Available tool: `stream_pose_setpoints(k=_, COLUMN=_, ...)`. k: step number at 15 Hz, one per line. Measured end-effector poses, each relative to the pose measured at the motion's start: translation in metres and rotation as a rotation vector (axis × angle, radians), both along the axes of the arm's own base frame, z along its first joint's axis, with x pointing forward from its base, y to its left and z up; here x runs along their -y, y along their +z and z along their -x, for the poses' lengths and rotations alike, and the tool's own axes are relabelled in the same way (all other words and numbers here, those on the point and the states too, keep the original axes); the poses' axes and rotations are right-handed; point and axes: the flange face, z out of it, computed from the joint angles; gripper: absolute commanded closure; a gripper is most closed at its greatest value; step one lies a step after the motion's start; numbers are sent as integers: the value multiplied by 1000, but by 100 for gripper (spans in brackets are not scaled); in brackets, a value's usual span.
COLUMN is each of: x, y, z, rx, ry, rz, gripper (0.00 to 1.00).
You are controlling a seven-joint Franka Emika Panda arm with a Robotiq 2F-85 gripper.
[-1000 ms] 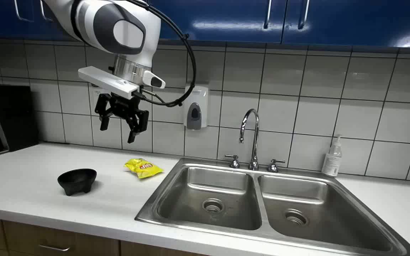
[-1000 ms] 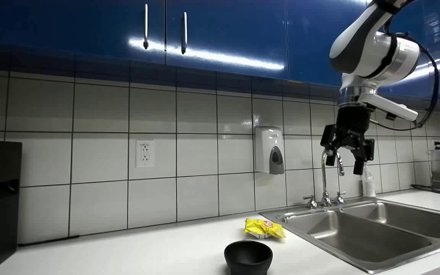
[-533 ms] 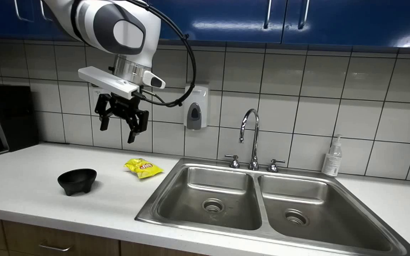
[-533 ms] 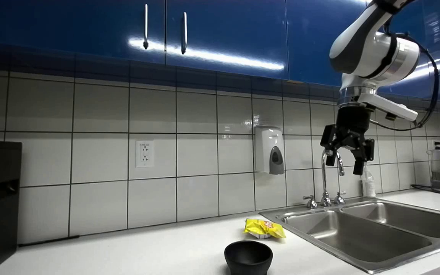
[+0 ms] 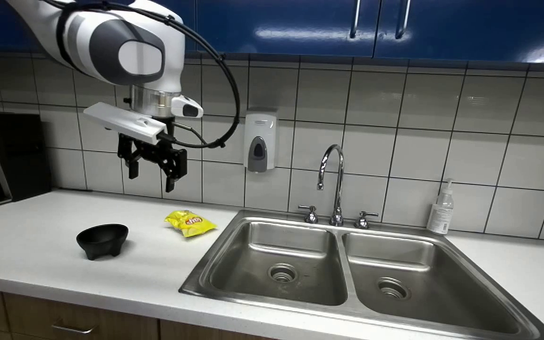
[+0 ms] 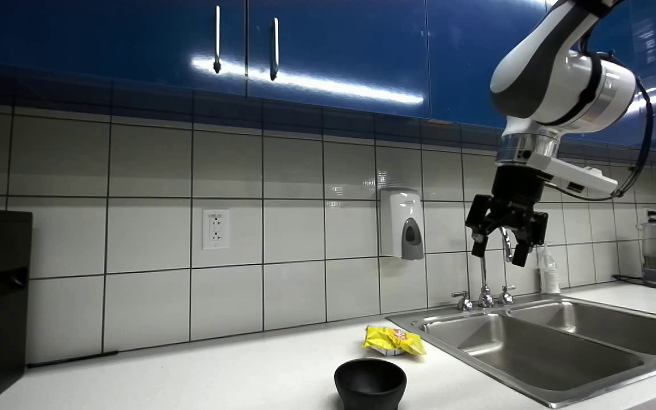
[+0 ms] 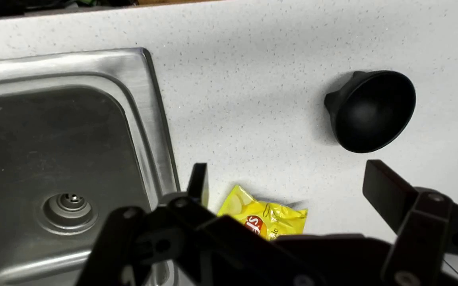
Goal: Place the bowl in the sink
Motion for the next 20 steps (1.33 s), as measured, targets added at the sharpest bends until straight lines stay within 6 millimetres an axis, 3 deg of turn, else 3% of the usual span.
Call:
stream_pose_setpoints(k=6, x=-57, y=-13, z=15, rx=111, ry=4, rz=57, gripper=0)
stream_pose_setpoints(k=12, x=-111, y=-18, z=11, rx=152, ry=8, rz=74, gripper=0)
stream_pose_setpoints(k=20, x=-157, y=-59, z=6, rx=111, ry=-12, rz=124, gripper=0)
